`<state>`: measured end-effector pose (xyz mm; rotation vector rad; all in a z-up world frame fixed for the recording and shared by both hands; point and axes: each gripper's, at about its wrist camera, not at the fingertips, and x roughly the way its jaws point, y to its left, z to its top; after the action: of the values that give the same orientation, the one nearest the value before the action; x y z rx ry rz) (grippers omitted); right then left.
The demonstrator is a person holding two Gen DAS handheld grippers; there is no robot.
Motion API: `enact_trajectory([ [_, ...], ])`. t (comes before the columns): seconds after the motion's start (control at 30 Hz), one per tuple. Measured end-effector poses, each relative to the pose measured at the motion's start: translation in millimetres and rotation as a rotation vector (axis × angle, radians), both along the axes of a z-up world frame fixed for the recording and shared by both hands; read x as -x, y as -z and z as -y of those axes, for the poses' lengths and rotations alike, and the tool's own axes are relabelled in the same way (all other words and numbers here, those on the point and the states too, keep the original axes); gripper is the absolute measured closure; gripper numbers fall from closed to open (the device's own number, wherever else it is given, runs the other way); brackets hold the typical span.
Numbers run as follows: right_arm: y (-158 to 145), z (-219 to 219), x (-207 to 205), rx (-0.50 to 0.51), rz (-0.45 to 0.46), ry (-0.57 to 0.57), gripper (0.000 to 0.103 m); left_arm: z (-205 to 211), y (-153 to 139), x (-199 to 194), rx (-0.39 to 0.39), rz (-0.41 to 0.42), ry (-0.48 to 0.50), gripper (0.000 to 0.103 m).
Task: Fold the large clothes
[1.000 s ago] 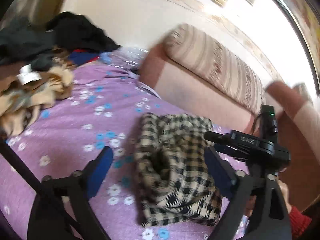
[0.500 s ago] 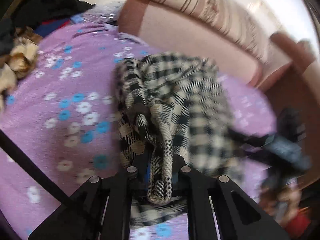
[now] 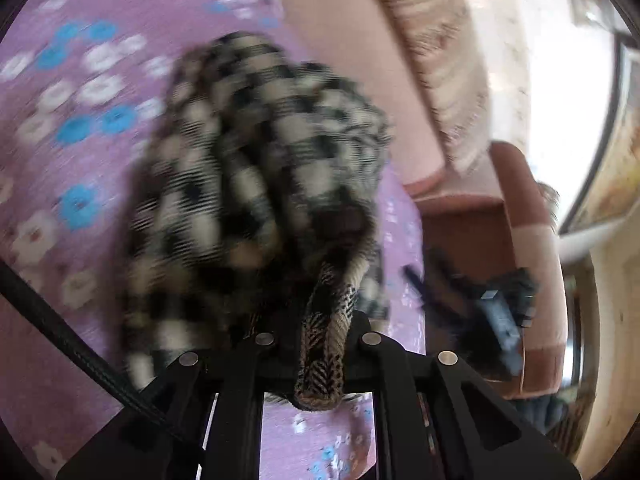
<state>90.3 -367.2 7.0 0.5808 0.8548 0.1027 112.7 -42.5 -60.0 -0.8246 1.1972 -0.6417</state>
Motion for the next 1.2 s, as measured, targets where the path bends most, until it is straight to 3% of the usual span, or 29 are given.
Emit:
enact_trajectory([
  [0.07,-14.7,-15.6,-8.7,0.036,0.021,-0.045,0.022,-5.5,-2.2,4.1,-0.018,0.010,-0.019,0.090],
  [0.23,-38.7,-100.4,-48.9,0.149,0.032,-0.274,0.022,-3.2,-17.0,17.9,-0.158,0.093,0.000,0.086],
  [0.33,-35.2,-150.6,-74.2,0.216,-0.007,-0.388,0.022,-0.5,-21.9,27.1,-0.204,0.130,0.009,0.085],
  [0.53,1.9,-209.4,-124.0,0.276,-0.165,-0.414,0.023,4.7,-26.6,34.1,-0.270,0.168,0.034,0.078],
  [0.6,19.0,-219.7,-135.1,0.376,-0.235,-0.390,0.056,12.2,-28.0,35.4,-0.313,0.185,0.050,0.078],
  [0.63,21.8,-219.0,-135.7,0.419,-0.251,-0.369,0.078,16.8,-29.2,35.6,-0.322,0.192,0.060,0.080],
  [0.7,17.4,-199.9,-130.8,0.367,-0.238,-0.321,0.084,23.7,-32.6,36.2,-0.297,0.206,0.071,0.086],
  [0.8,-5.5,-164.2,-115.1,0.365,-0.193,-0.209,0.087,39.7,-41.8,35.2,-0.177,0.211,0.088,0.092],
  [0.87,-23.2,-147.0,-106.0,0.439,-0.186,-0.126,0.088,45.9,-46.7,37.2,-0.109,0.210,0.107,0.093],
  [0.97,-51.2,-132.1,-91.1,0.662,-0.183,-0.018,0.088,58.1,-49.3,41.1,-0.044,0.191,0.147,0.095],
  [1.07,-55.7,-139.1,-94.6,0.793,-0.224,0.009,0.087,48.3,-32.4,49.5,-0.019,0.098,0.139,0.096],
  [1.2,-31.5,-167.7,-119.3,0.851,-0.318,-0.050,0.087,9.9,6.5,43.7,0.037,-0.103,0.064,0.096],
])
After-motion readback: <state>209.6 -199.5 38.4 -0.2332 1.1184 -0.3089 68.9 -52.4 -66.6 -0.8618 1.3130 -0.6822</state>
